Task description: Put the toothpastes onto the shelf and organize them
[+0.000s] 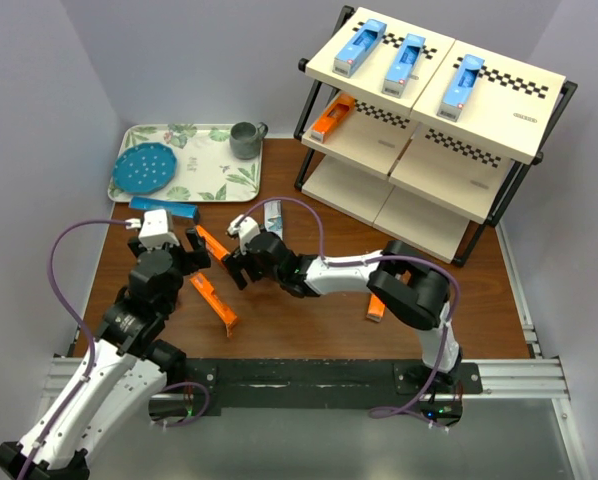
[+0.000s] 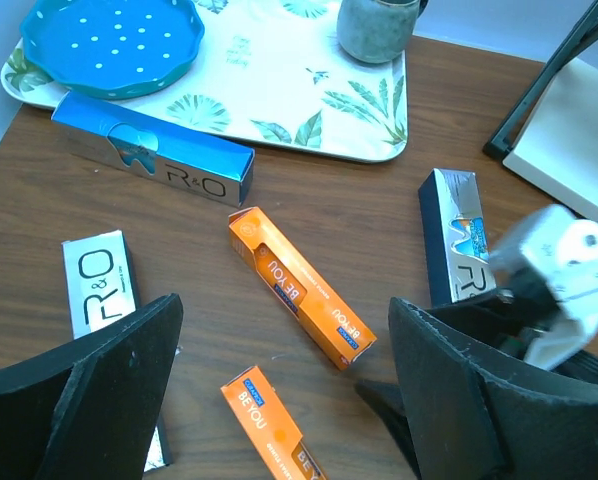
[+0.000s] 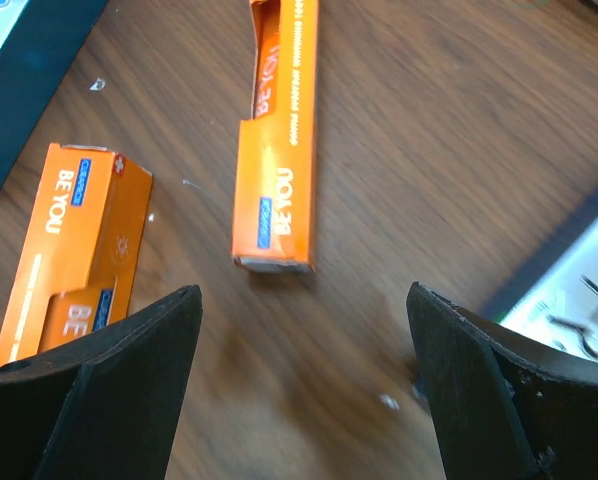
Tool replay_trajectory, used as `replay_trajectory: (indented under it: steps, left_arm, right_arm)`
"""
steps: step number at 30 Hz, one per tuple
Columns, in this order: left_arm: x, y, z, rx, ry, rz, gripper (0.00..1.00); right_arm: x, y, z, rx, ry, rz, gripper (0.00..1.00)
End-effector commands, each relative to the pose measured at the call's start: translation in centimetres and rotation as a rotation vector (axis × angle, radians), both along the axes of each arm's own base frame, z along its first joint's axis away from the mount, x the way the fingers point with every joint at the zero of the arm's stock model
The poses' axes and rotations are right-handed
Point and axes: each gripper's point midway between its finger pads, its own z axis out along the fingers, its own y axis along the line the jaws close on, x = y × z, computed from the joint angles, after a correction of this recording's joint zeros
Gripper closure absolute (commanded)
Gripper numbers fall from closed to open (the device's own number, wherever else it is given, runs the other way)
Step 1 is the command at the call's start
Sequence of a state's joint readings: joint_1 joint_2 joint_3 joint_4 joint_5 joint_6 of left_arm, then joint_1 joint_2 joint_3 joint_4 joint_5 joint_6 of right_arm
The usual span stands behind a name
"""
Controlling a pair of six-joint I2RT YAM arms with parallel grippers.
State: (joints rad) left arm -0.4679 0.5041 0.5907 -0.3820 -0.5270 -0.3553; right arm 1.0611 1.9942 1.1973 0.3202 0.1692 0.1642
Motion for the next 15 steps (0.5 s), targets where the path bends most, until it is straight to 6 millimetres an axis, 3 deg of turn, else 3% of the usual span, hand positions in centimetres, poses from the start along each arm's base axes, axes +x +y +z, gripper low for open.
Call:
replay_trajectory:
  steps: [1,9,15]
  left_arm:
    - [0.7,-0.2,0.6,-0.006,-0.032,0.008,0.12]
    - [0.5,0.2,1.0,-0.014,-0.059,0.026,0.13]
    - [0.7,-0.1,0.7,-0.007,-0.047,0.009,0.13]
  right_arm:
    - [0.8,3.3,2.5,0.083,-0.061,0.059,0.13]
    - [2.6,4.7,-0.4,0.054,-0.071,0.015,0.21]
    - [2.6,5.4,-1.0,0.054,-0.054,0.025,0.48]
